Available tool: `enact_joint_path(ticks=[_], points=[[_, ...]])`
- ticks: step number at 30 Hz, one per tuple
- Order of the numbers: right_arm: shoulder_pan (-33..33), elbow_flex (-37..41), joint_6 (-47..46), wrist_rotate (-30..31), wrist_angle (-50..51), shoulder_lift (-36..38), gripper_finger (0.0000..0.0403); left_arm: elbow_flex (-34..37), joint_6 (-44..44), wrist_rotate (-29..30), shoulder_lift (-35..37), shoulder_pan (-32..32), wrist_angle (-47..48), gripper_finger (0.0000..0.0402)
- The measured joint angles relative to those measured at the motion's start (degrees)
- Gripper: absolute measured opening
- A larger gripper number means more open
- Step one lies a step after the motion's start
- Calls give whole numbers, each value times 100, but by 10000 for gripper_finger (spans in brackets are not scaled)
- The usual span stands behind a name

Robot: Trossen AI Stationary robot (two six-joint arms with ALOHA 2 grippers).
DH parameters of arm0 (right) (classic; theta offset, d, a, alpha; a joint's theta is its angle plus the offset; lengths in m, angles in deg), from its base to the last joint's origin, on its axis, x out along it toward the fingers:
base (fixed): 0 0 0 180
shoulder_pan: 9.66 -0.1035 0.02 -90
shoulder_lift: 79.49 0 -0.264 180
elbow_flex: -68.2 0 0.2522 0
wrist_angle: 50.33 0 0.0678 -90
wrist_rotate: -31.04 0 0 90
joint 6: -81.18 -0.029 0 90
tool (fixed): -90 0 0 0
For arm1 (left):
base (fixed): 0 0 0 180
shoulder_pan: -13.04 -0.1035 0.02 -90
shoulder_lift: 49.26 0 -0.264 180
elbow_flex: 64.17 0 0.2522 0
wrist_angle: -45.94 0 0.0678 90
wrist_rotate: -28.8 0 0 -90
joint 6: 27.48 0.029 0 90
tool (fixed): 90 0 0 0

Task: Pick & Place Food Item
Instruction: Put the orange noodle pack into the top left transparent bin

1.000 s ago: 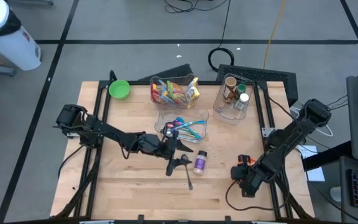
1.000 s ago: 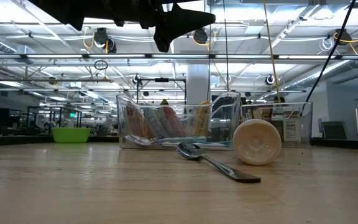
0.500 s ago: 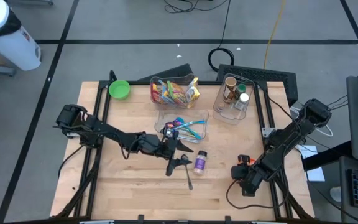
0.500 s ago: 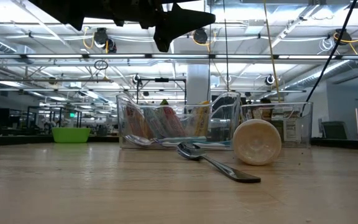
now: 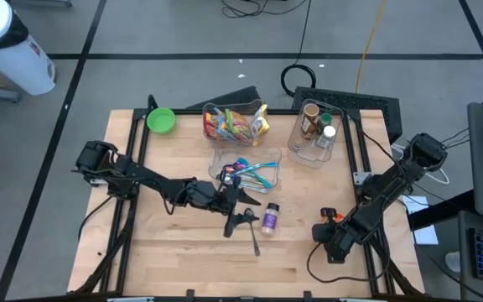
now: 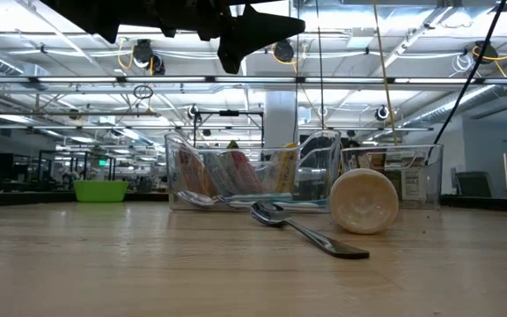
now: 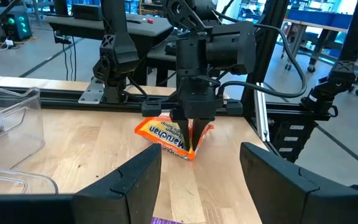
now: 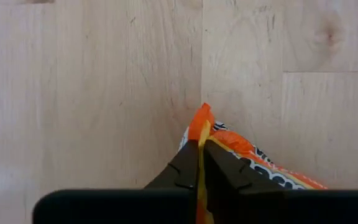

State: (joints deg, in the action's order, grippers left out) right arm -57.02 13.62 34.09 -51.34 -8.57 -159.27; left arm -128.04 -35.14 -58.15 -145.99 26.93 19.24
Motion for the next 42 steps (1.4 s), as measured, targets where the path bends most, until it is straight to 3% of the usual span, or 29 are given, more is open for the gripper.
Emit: enact_joint_path(ticks=[3,12,24,31,37,42], points=[[0,0,25,0,6,1,7,0,0,0,0,0,0,228],[5,3,2,310,-50,-8,4,0,-2,2,0,0,0,228],[305,7,535,694,-1105,133,1,0,-6,4,0,0,-5,228],[353,7,779,1610,-1106,721,1,0,-13,7,0,0,-42,228],[463,7,1125,2884,-1217,1321,1,2,-13,9,0,0,-293,228],[775,4,1953,3512,-1663,1695,0,2,28,194,0,-11,-672,228]])
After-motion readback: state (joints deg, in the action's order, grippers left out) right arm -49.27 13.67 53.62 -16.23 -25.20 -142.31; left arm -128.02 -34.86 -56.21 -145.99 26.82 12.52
